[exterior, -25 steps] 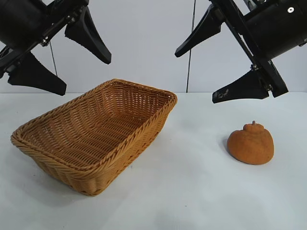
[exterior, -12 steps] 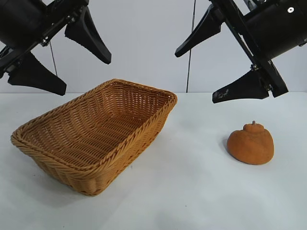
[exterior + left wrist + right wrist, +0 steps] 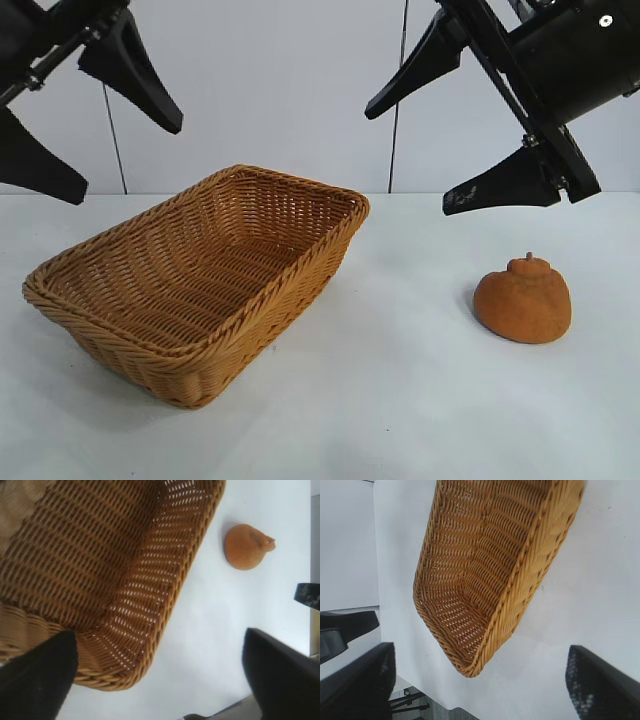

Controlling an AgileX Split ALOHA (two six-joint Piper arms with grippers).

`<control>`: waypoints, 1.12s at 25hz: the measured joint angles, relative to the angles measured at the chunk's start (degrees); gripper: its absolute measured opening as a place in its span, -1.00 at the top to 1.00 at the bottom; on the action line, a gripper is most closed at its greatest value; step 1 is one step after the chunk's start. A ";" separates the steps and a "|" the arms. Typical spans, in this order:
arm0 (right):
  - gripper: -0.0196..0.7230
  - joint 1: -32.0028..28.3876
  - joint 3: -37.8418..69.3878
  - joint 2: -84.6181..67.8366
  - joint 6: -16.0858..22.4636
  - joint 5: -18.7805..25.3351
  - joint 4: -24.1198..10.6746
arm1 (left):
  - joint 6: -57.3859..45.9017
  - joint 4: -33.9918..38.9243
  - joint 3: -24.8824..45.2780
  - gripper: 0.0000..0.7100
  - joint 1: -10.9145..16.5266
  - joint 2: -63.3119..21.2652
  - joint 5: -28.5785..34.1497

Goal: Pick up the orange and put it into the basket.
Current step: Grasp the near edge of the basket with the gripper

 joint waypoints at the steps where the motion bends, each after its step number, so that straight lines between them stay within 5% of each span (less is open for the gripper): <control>1: -0.75 0.00 0.00 0.00 0.00 0.00 0.00 | -1.75 0.94 0.00 -0.78 0.00 -1.02 0.68; 8: -0.75 0.00 0.00 0.00 0.00 -0.05 0.00 | -21.01 15.91 0.00 -0.78 -5.41 -5.43 5.27; 13: -0.75 0.00 0.00 0.00 0.00 -0.05 0.00 | -42.70 28.28 0.00 -0.78 -5.89 -4.41 3.88; 19: -0.75 0.00 0.00 0.00 0.00 -0.17 0.00 | -55.50 30.02 0.37 -0.78 -5.94 -1.29 0.44; 28: -0.75 0.00 0.00 0.00 0.00 -0.24 0.00 | -58.17 27.89 0.62 -0.78 -6.08 7.95 -0.55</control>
